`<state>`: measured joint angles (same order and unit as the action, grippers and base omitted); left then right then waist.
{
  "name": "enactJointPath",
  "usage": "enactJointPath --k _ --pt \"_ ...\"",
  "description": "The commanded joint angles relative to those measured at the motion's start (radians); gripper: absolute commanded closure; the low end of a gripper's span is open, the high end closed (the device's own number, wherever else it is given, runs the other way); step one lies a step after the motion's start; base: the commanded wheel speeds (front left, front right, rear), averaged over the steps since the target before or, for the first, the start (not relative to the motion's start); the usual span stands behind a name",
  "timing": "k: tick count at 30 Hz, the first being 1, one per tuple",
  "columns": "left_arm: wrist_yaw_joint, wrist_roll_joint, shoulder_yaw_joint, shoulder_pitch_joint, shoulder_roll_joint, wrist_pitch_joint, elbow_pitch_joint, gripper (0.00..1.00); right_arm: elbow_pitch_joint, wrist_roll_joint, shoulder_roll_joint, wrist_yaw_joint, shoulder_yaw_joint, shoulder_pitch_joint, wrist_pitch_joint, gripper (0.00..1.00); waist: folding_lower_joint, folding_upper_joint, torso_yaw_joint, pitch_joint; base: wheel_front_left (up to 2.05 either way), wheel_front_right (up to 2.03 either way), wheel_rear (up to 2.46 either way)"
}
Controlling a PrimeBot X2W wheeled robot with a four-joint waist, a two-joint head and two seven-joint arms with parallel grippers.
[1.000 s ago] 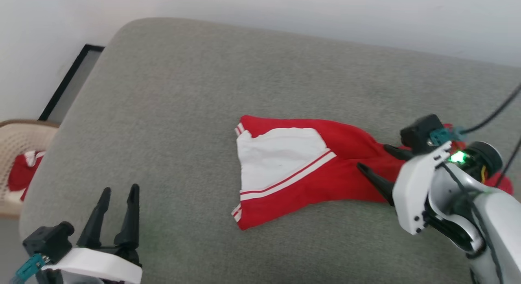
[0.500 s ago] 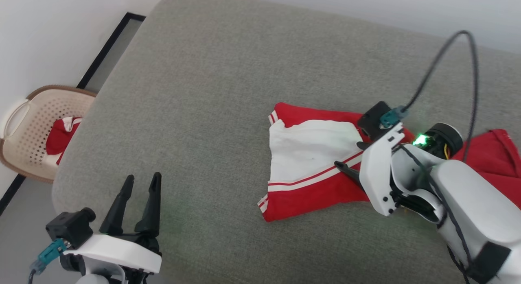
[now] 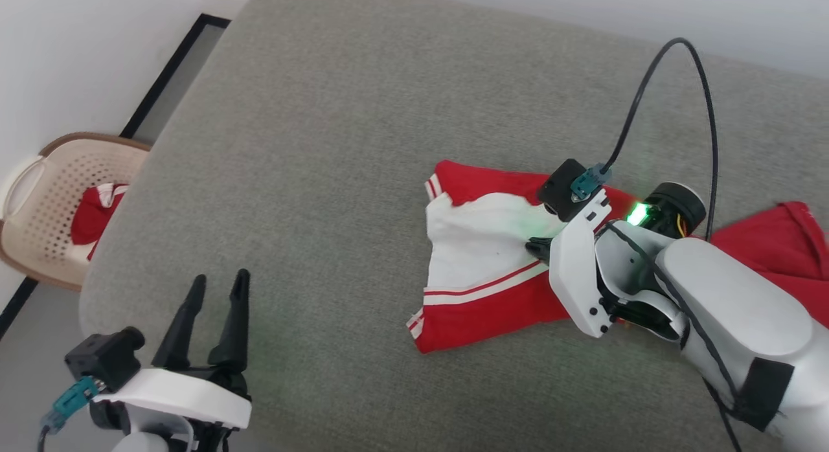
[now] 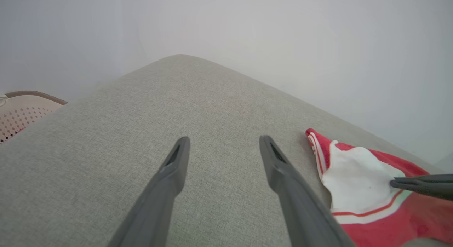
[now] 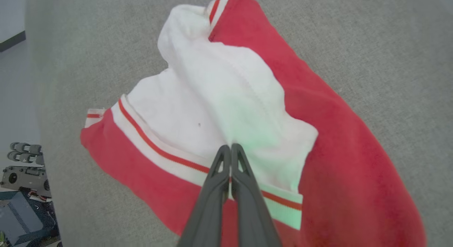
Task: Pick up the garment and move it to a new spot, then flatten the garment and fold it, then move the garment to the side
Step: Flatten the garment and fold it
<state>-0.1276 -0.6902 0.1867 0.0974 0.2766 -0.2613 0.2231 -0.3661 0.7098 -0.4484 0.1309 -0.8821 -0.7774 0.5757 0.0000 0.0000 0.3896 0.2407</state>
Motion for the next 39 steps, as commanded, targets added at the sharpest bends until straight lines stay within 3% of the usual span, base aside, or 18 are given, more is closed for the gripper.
enactJointPath --k 1,8,18,25,27,28,29,30,39 --pt "-0.003 -0.007 -0.007 -0.008 0.001 -0.005 -0.002 0.0 0.019 0.018 -0.012 0.0 -0.007 -0.011 -0.007 1.0 0.0 0.0 -0.012 -0.005 0.0 0.0 0.0" --pt "-0.003 0.0 -0.033 -0.025 0.011 -0.005 -0.015 0.0 0.213 0.089 -0.107 0.0 -0.01 0.038 0.004 1.0 0.0 0.0 -0.057 -0.016 0.0 0.0 0.0" --pt "-0.003 0.005 -0.059 -0.038 0.029 -0.005 -0.024 0.0 0.478 0.168 -0.217 0.0 0.04 0.233 0.113 1.0 0.0 0.0 -0.13 -0.024 0.0 0.0 0.0" --pt "-0.003 0.007 -0.062 -0.027 0.041 -0.005 -0.022 0.0 0.534 0.132 -0.232 0.0 0.1 0.363 0.182 1.0 0.0 0.0 -0.174 -0.029 0.0 0.0 0.0" --pt "-0.003 0.006 -0.061 -0.023 0.043 -0.005 -0.022 0.0 0.53 0.119 -0.229 0.0 0.108 0.373 0.187 0.96 0.0 0.0 -0.18 -0.03 0.0 0.0 0.0" --pt "-0.003 0.004 -0.06 -0.021 0.045 -0.005 -0.021 0.0 0.524 0.108 -0.22 0.0 0.116 0.385 0.189 0.75 0.0 0.0 -0.185 -0.031 0.0 0.0 0.0" --pt "-0.003 0.004 -0.058 -0.02 0.049 -0.005 -0.02 0.0 0.519 0.096 -0.211 0.0 0.125 0.397 0.186 0.2 0.0 0.0 -0.19 -0.033 0.0 0.0 0.0" --pt "-0.003 0.003 -0.053 -0.019 0.053 -0.005 -0.02 0.0 0.514 0.081 -0.202 0.0 0.132 0.402 0.18 0.0 0.0 0.0 -0.195 -0.035 0.0 0.0 0.0" --pt "-0.003 -0.036 0.005 -0.013 0.127 -0.005 -0.01 0.0 0.542 0.036 -0.133 0.0 0.237 0.458 0.148 0.0 0.0 0.0 -0.249 -0.072 0.0 0.0 0.0"
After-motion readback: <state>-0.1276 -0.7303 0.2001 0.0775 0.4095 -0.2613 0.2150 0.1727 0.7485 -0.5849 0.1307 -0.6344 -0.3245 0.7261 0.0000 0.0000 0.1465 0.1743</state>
